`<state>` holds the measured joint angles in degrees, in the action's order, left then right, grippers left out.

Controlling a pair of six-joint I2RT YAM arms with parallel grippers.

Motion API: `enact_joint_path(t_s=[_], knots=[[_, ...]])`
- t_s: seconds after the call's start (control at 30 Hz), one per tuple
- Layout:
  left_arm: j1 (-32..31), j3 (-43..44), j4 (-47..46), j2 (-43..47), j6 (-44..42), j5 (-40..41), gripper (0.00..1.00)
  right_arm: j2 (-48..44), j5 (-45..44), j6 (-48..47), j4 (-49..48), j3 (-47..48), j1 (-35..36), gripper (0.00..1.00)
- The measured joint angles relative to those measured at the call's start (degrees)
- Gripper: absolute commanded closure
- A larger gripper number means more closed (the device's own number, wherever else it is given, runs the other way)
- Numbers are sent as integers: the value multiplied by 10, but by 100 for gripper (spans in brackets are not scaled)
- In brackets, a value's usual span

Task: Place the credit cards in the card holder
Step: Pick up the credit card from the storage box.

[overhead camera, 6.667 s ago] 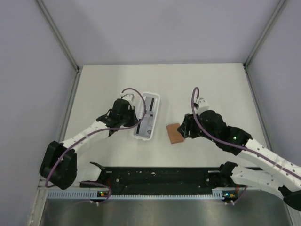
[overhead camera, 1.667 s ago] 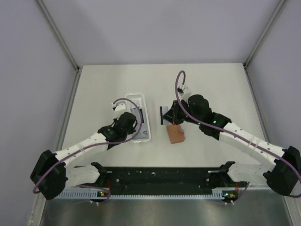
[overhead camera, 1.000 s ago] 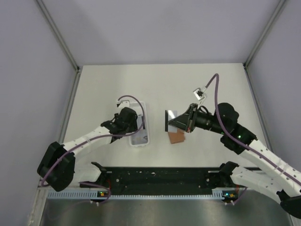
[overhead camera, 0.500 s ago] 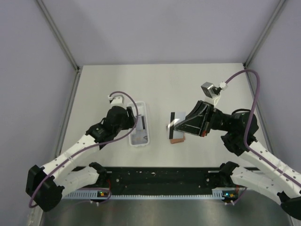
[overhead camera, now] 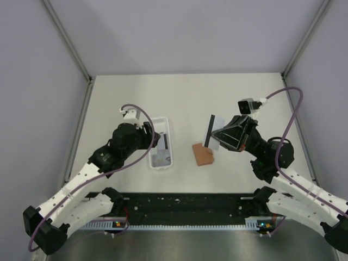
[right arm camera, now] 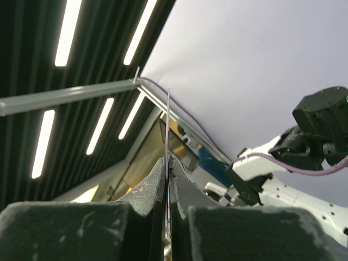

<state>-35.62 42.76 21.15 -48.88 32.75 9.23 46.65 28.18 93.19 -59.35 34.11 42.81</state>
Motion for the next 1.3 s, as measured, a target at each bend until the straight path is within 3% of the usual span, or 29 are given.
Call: enact_joint_path(t_s=[0.3,0.5,0.9,1.1,1.3], knots=[[-6,4,-10,48,10,-44,41,-131,-167,56,84,-11,0,100],[-9,8,-16,51,18,-61,42,-140,-222,122,120,-26,0,100],[-10,8,-107,112,34,-196,41,-78,-103,69,176,-8,0,100],[-10,0,-216,136,86,-278,41,-94,-74,36,195,-23,0,100],[-26,-19,-336,125,154,-335,41,-110,-25,-61,297,21,0,100]])
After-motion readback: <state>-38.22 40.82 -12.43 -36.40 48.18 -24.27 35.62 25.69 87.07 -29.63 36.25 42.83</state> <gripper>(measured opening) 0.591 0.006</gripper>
